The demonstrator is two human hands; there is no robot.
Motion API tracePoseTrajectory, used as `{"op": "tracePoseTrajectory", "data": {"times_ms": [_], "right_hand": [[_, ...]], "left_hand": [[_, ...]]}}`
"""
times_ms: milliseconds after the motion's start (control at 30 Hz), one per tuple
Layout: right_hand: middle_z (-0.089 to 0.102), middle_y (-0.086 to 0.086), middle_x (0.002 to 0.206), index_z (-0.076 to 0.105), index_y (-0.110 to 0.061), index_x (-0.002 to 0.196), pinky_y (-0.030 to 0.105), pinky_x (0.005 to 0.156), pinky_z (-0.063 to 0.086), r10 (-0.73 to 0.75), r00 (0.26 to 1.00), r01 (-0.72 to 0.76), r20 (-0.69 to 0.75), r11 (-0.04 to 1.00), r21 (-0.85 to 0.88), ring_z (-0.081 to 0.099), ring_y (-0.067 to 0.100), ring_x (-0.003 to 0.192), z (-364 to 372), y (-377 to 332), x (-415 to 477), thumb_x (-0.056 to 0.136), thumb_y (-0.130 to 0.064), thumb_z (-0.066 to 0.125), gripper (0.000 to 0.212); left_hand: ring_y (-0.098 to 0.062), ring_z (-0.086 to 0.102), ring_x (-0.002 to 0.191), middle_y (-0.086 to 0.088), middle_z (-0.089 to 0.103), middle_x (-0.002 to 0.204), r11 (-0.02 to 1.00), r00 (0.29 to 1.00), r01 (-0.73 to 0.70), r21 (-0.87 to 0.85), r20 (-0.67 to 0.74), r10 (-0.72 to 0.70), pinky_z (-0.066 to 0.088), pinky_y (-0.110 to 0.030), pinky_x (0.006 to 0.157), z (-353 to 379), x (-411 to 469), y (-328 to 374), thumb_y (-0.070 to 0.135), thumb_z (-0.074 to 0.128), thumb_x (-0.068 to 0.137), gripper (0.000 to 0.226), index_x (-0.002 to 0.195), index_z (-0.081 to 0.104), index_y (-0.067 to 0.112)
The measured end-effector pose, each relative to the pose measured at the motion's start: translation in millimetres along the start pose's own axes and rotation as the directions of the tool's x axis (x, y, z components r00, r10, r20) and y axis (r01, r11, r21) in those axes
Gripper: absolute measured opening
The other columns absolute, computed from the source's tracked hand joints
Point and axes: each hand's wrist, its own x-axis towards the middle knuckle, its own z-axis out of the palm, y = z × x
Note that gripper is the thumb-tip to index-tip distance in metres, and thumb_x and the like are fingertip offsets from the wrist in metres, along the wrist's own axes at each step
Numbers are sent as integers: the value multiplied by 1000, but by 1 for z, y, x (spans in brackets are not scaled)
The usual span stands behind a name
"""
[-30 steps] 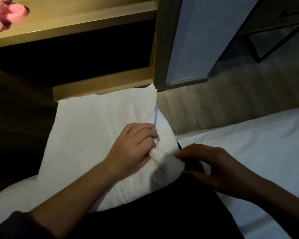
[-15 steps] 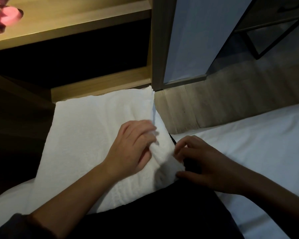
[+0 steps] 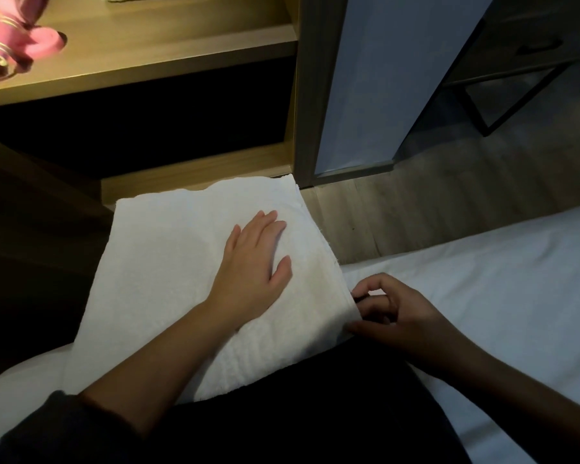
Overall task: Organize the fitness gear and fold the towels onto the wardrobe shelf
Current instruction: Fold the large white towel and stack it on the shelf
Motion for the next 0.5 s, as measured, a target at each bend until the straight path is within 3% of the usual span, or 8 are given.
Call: {"op": "tracePoseTrajectory", "data": {"times_ms": [33, 100, 167, 200, 300, 367, 433, 500], "right_hand": [[76, 4, 86, 60, -13, 105, 29, 74, 55, 109, 994, -108, -2, 992, 66, 73, 18, 82, 0, -3, 2, 64, -34, 83, 51], [74, 4, 79, 68, -8, 96, 26, 70, 54, 213, 977, -213, 18, 977, -4, 70, 17, 74, -3, -8, 8, 73, -32, 81, 36], [68, -2, 69, 73, -17, 77, 17, 61, 45, 272, 960, -262, 68, 957, -123, 61, 8, 65, -8, -17, 11, 83, -36, 73, 21], [65, -5, 66, 72, -22, 69, 15, 59, 42, 295, 949, -277, 112, 949, -149, 58, 4, 63, -10, -22, 13, 85, -40, 70, 24], [70, -13, 78, 74, -31, 75, 18, 73, 47, 338, 904, -291, 261, 935, -205, 64, 0, 77, -11, -37, 17, 80, -48, 67, 19], [73, -13, 97, 73, -31, 96, 23, 85, 54, 249, 933, -157, 259, 931, -331, 68, 6, 95, -7, -41, 22, 78, -45, 71, 22], [70, -13, 107, 70, -30, 106, 28, 89, 56, 26, 977, 75, 214, 889, -452, 66, 8, 100, -2, -44, 24, 79, -44, 74, 30], [70, -11, 114, 69, -31, 113, 30, 89, 56, -94, 964, 190, 247, 897, -399, 66, 12, 104, 0, -48, 25, 78, -47, 73, 38]], "left_hand": [[-14, 14, 149, 7, 23, 160, 1000, 1000, -4, -3, 1, 4, 3, -40, 122, 0, 0, -1, 46, 34, 95, 57, 148, 33, 27], [-14, 14, 149, 7, 22, 161, 1000, 1000, -8, -6, 1, 8, 3, -42, 122, 1, 1, -3, 48, 33, 95, 57, 148, 32, 28], [-14, 13, 149, 7, 22, 161, 1000, 1000, -11, 5, -1, 11, 2, -43, 122, 2, 1, -4, 47, 34, 96, 55, 148, 32, 29], [-14, 12, 150, 7, 21, 161, 1000, 1000, -11, 14, 4, 11, 1, -43, 122, 3, 1, -4, 47, 34, 96, 55, 148, 31, 29], [-14, 7, 151, 8, 15, 163, 999, 999, -11, 52, 37, 9, -5, -43, 120, 5, 2, -2, 51, 28, 96, 58, 150, 27, 31], [-14, 1, 151, 9, 7, 164, 996, 996, -21, 88, 85, 14, -9, -41, 117, 5, 8, -5, 53, 27, 99, 57, 152, 20, 33], [-12, -5, 151, 12, 0, 164, 995, 986, -51, 83, 164, 37, -11, -40, 116, 1, 15, -12, 58, 22, 99, 59, 153, 13, 37], [-9, -7, 150, 14, -3, 164, 994, 972, -94, 48, 222, 81, -12, -40, 116, -4, 21, -19, 65, 13, 93, 66, 154, 10, 38]]}}
